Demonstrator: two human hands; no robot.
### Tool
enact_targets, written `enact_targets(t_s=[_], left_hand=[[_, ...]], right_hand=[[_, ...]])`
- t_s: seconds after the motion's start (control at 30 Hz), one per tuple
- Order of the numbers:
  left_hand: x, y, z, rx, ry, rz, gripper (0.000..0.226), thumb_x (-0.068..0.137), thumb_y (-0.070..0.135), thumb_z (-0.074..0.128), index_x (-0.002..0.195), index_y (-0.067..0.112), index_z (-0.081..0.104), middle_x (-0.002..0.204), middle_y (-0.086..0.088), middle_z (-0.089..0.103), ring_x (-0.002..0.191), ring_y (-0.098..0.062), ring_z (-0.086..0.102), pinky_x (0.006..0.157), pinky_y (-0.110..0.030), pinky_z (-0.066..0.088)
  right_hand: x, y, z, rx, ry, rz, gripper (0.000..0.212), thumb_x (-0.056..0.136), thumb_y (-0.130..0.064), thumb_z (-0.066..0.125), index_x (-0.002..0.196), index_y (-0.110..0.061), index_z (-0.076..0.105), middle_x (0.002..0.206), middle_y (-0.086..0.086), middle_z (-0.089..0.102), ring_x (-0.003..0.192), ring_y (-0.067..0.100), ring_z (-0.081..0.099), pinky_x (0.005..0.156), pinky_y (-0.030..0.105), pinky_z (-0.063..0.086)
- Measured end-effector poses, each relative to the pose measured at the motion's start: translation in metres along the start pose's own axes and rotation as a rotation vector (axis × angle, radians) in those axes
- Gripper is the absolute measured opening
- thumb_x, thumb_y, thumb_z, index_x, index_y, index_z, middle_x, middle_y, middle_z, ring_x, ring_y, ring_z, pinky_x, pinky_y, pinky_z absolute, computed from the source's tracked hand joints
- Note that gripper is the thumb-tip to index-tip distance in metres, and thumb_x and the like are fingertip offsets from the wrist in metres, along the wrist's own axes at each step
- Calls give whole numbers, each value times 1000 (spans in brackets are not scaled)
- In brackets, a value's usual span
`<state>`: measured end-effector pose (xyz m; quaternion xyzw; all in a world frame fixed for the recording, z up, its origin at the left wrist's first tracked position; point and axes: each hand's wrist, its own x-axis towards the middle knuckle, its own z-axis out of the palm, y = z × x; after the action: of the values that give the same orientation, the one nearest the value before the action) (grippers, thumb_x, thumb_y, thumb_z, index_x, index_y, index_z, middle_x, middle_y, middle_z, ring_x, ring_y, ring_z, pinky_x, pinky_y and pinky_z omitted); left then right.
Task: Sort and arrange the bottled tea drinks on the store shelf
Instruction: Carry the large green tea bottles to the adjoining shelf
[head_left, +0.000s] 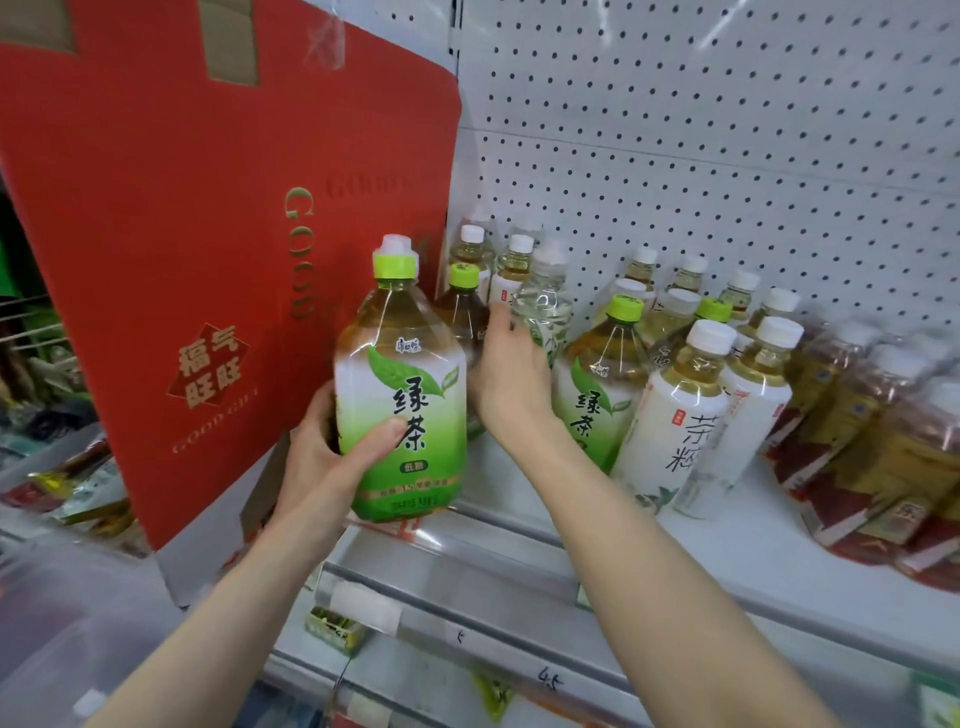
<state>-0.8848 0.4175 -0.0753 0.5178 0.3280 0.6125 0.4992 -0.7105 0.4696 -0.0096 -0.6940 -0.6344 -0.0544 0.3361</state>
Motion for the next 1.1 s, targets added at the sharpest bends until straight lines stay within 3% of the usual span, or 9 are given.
enact_targets(t_s=[0.1,0.23,0.33,0.43,0.53,0.67,0.83,1.0,1.1], left_hand=[[-1,-2,1,2,-20,-10,73,54,55,87,121,42,59,113,1,74,100,-23,73,75,-41,61],[-5,-3,3,-24,-53,-18,64,57,53,87,115,45,62,113,1,74,98,-24,73,73,-37,61],[-5,-5,3,-55,-51,-18,61,61,43,85,117,38,62,114,-3,74,100,-28,72,76,-43,60],[-7,-4,8,-109,-25,-25,46,64,43,80,109,40,67,112,-5,74,101,-30,72,81,-50,57],[-9,-2,8,-186,6,-42,44,69,47,77,110,35,68,113,-6,74,102,-29,72,83,-50,58],[-10,-1,5,-193,4,-43,45,70,46,74,111,31,67,109,-2,76,98,-24,73,82,-49,59],[-22,-8,21,-206,29,-67,37,66,45,72,99,25,72,92,3,78,83,-15,75,76,-40,61],[-41,-8,47,-201,17,-65,60,72,40,68,125,12,60,92,3,78,82,-14,74,69,-32,62],[-60,-6,71,-188,-7,-53,54,67,40,69,116,18,62,89,7,78,80,-11,74,67,-29,61]], right_hand=[[-18,8,-6,29,55,1,73,84,-23,66,147,-10,32,121,22,56,97,43,61,69,35,32],[-42,16,-10,217,77,-5,81,81,-42,66,148,-13,32,130,23,46,110,44,53,80,38,34],[-53,17,-11,336,55,26,85,83,-32,70,154,-23,25,137,19,40,123,42,45,100,45,37],[-67,17,-14,393,78,33,84,88,-29,69,157,-26,21,142,13,37,130,32,42,106,37,33],[-87,18,-21,391,138,28,79,90,-31,67,156,-25,24,150,13,33,137,27,37,111,47,36],[-110,29,-35,392,271,-32,75,87,-27,69,152,-21,32,137,9,39,123,13,42,102,27,38],[-127,53,-63,511,312,-37,70,90,-32,69,151,-26,34,145,0,41,136,6,36,106,7,25],[-150,74,-93,577,296,-50,69,91,-32,69,151,-27,35,147,-6,42,135,-6,35,110,10,27],[-165,97,-119,610,310,-25,70,91,-30,70,151,-23,36,147,-8,42,136,-8,34,111,11,26]])
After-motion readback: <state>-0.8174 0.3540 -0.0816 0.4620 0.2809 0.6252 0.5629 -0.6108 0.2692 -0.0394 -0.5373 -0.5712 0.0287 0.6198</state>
